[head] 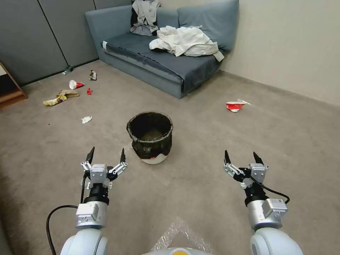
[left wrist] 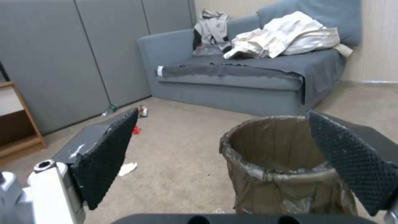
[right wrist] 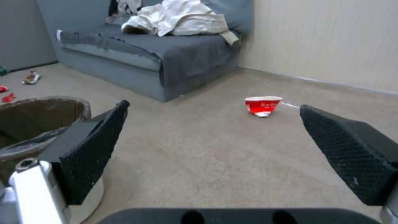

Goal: Pick up the trash can from the floor.

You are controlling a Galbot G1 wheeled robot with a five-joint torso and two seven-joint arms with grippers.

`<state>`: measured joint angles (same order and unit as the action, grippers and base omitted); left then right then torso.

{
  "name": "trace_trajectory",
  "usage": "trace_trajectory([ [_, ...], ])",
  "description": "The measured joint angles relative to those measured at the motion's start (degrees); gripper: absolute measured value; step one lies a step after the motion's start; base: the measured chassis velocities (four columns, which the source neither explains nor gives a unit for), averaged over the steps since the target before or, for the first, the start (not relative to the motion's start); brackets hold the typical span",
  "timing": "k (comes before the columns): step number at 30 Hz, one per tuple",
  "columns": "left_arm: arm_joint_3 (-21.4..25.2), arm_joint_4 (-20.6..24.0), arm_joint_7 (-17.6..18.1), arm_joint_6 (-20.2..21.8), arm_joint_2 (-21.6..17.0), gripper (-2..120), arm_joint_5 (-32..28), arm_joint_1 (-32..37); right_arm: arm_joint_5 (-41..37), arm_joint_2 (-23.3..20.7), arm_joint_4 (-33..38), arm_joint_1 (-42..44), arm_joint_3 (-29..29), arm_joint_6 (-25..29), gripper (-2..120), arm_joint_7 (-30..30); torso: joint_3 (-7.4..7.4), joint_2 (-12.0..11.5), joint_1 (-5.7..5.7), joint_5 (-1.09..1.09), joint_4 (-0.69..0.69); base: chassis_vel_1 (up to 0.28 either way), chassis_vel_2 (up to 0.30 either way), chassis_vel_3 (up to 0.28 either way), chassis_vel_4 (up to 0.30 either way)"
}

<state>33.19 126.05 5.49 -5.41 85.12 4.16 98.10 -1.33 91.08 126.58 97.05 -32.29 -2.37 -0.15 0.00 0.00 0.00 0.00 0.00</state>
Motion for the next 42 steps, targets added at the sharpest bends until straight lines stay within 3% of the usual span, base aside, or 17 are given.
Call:
trace_trajectory([
  [42,-0.3,-1.0,-0.1,1.1,0.0,100,-0.3,-0.5,0.1,0.0,-0.7,-0.4,0.2,0.4,100,-0.1,0.00,0.0,0.00,0.00,0.00,-0.105,0.100,0.100,-0.106],
])
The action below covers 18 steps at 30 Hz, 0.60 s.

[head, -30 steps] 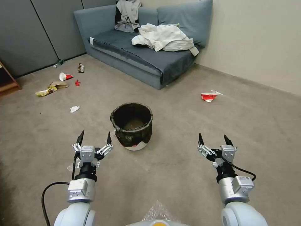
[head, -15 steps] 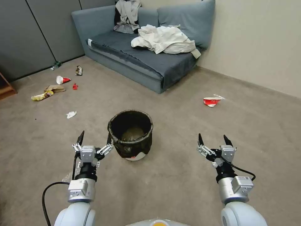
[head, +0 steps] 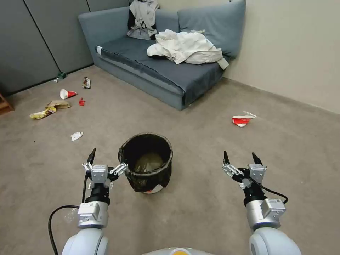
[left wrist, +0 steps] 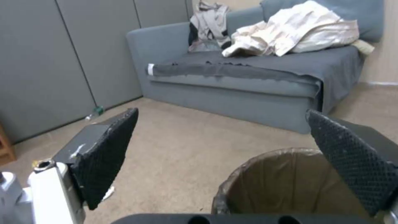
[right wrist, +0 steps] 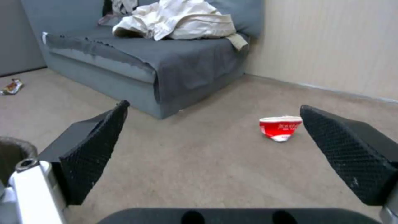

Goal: Pick up the trash can from the floor.

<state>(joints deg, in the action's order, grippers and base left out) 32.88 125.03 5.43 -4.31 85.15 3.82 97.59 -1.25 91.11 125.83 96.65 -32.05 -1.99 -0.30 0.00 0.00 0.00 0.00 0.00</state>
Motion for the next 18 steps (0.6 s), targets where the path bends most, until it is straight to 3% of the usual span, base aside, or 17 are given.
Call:
trace_trajectory([
  [6,-0.1,-0.2,0.0,5.1,-0.4,100,-2.8,-1.8,-0.2,-0.2,-0.3,-0.3,0.0,0.1,100,0.0,0.01,0.0,0.00,0.00,0.00,-0.037,0.047,0.048,-0.050],
  [9,-0.2,-1.1,0.0,10.0,-0.6,100,-6.0,-4.2,-0.2,-0.2,-0.8,-0.5,0.1,0.2,100,0.0,0.00,0.0,0.00,0.01,0.01,0.000,0.000,0.000,0.000],
  [11,-0.2,-1.3,0.0,11.1,-0.5,100,-6.2,-4.7,-0.2,-0.2,-0.9,-0.6,0.2,0.2,100,0.0,0.00,0.0,0.00,0.00,0.00,0.000,0.000,0.000,0.000],
  [14,-0.5,-2.0,0.1,17.7,-0.4,100,-7.3,-7.0,-0.2,-0.3,-1.5,-0.8,0.2,0.2,100,0.0,0.00,0.0,0.00,0.00,0.00,0.000,0.000,0.000,0.000],
  [18,-1.1,-4.2,0.2,20.7,-0.4,100,-8.4,-9.2,-0.1,-0.3,-2.9,-1.4,0.2,0.8,100,0.0,0.00,0.0,0.00,0.00,0.00,0.000,0.000,0.000,0.000],
])
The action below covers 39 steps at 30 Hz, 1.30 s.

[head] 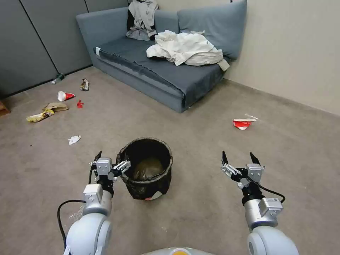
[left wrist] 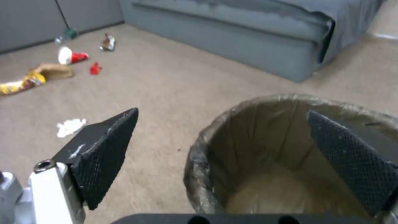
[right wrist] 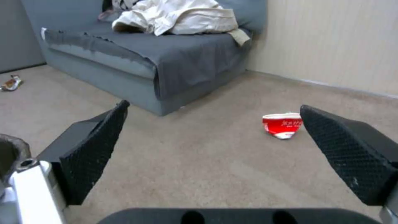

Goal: Pick up the trash can from the floor.

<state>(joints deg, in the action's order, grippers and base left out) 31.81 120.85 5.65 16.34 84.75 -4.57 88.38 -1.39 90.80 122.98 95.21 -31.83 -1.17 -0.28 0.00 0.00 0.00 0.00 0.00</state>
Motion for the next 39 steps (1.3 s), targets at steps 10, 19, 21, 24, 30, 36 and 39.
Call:
trace_trajectory([
  [10,-0.5,-4.5,3.2,9.0,-0.8,100,-5.7,-7.4,0.2,0.0,-2.6,-1.1,0.1,0.5,100,0.0,0.00,0.0,0.00,0.00,-0.01,0.000,0.000,0.000,0.000],
  [19,-1.9,-8.9,7.5,15.3,-2.4,100,-12.4,-12.9,0.3,0.1,-3.6,-1.6,0.1,0.5,100,0.0,0.00,0.0,0.00,0.00,0.00,0.000,0.000,0.000,0.000],
  [21,-2.0,-10.0,7.8,17.5,-2.9,100,-13.5,-14.0,0.3,0.1,-3.7,-1.7,0.1,0.5,100,0.0,0.00,0.0,0.00,0.00,0.00,0.000,0.000,0.000,0.000],
  [24,-2.1,-10.4,8.5,20.2,-3.1,100,-14.2,-14.7,0.3,0.1,-3.9,-1.7,0.0,0.5,100,0.0,0.00,0.0,0.00,0.00,0.00,0.000,0.000,0.000,0.000],
  [30,-2.5,-11.2,9.5,25.4,-3.2,100,-14.8,-15.5,0.3,0.2,-4.0,-1.8,-0.1,0.5,100,0.0,0.00,0.0,0.00,0.00,0.00,0.000,0.000,0.000,0.000],
  [36,-2.5,-12.8,10.9,25.9,-3.1,100,-14.9,-16.4,0.3,0.3,-4.0,-1.7,-0.1,0.5,100,0.0,0.00,0.0,0.00,0.00,0.00,0.000,0.000,0.000,0.000],
  [39,-2.5,-13.6,11.1,25.9,-3.2,100,-15.2,-16.8,0.3,0.2,-3.9,-1.7,-0.1,0.5,100,0.0,0.00,0.0,0.00,0.00,0.00,0.000,0.000,0.000,0.000],
])
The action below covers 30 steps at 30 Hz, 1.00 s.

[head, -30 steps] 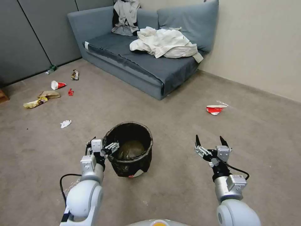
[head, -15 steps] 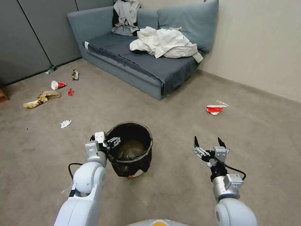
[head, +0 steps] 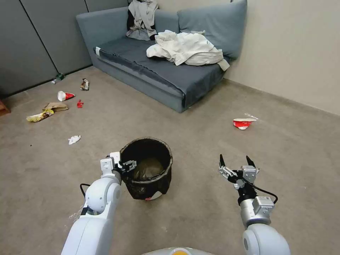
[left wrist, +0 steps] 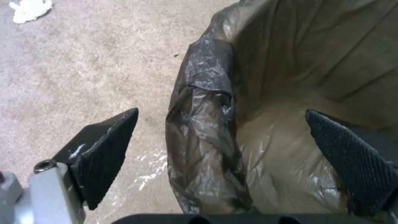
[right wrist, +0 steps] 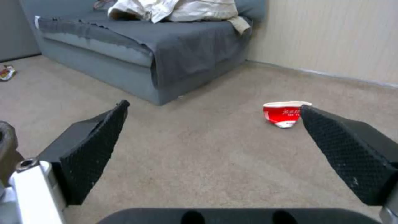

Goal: Pick up the trash can from the floor.

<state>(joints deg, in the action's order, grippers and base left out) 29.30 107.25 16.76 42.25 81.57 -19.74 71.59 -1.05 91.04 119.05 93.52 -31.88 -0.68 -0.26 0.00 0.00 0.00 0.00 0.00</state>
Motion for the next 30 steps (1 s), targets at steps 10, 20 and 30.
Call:
trace_trajectory([
  [10,0.0,-1.2,0.3,0.0,0.1,75,-1.4,-0.3,0.0,0.0,0.2,0.0,0.1,0.0,100,-0.1,-0.01,0.0,0.00,-0.03,0.00,0.000,0.000,0.000,0.000],
  [20,-0.3,-1.7,0.7,-0.2,0.5,37,-1.6,-0.4,0.0,0.1,0.2,0.0,0.2,0.0,100,-0.1,-0.01,0.0,0.01,-0.02,-0.01,0.000,0.000,0.000,0.000],
  [30,-0.5,-1.8,2.3,-2.8,0.3,8,-1.7,-0.2,0.0,0.1,0.2,0.0,0.2,0.0,100,-0.1,0.00,0.0,0.01,0.02,0.01,0.000,0.000,0.000,0.000],
])
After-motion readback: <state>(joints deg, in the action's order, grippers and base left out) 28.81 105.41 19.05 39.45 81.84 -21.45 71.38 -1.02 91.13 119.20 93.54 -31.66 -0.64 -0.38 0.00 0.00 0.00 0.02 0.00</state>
